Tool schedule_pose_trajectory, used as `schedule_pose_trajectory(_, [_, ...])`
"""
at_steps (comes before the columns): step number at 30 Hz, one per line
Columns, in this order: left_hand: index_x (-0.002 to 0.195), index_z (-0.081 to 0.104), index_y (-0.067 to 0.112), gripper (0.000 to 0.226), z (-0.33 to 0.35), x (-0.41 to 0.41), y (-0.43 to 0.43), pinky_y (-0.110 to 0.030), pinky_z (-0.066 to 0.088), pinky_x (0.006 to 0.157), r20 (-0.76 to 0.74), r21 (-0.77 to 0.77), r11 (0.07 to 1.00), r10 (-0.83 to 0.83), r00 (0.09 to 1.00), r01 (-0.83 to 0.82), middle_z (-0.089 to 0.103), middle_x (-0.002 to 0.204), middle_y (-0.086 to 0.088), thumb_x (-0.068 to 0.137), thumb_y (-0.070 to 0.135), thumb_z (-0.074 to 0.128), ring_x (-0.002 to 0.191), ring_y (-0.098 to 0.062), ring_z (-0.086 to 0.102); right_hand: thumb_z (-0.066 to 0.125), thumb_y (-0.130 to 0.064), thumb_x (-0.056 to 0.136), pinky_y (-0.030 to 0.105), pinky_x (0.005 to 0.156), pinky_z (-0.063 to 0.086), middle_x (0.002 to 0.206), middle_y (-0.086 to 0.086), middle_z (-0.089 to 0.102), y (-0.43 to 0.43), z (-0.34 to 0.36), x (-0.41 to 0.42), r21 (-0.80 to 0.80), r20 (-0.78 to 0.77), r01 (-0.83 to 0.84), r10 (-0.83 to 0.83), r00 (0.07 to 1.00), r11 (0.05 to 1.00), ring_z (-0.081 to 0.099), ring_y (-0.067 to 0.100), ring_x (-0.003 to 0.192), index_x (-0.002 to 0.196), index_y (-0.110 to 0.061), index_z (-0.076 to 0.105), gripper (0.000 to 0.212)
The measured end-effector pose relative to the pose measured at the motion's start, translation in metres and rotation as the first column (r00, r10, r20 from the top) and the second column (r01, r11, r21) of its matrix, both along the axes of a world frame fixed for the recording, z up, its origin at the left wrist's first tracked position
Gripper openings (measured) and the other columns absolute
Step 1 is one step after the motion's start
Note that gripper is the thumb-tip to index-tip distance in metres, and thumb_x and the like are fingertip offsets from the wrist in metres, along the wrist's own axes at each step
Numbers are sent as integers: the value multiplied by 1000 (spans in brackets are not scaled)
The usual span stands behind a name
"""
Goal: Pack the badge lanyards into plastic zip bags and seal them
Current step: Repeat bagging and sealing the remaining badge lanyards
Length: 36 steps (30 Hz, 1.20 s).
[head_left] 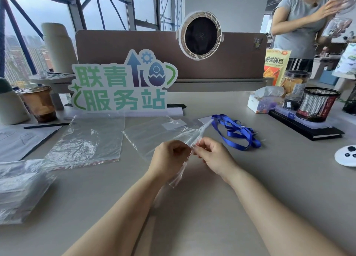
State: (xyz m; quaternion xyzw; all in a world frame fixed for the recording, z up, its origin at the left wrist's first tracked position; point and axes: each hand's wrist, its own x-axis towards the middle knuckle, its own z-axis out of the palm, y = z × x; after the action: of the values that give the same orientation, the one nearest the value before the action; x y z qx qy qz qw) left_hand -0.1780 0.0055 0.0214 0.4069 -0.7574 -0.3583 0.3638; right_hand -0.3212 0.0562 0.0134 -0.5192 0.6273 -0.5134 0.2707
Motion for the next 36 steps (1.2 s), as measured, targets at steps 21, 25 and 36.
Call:
schedule_pose_trajectory(21, [93,71,12,14,13,60,-41,-18,30,64,-188,-330,782,495,848,-530,68,87,-7,89,11,58,73,-16,56,58,-39,89,33,73,49,84,-4,68,-13,-9,-12,31,-483,210,-170,859,977,62,20,83,88,-23,66,18])
schedule_pose_trajectory(25, [102,68,10,17,20,68,-47,-26,38,66,-291,-328,716,544,787,-616,64,101,-9,93,16,54,77,-20,59,39,-41,97,36,100,39,129,-4,58,-45,-3,-5,89,-665,73,5,747,993,48,22,120,125,-29,56,35])
schedule_pose_trajectory(36, [107,66,16,19,12,60,-62,-26,42,68,-233,-332,743,533,814,-581,63,106,-5,93,14,53,81,-18,61,12,-46,98,48,115,-15,159,-11,-4,-104,-3,-12,425,-801,187,271,534,886,-14,15,145,151,-27,4,57])
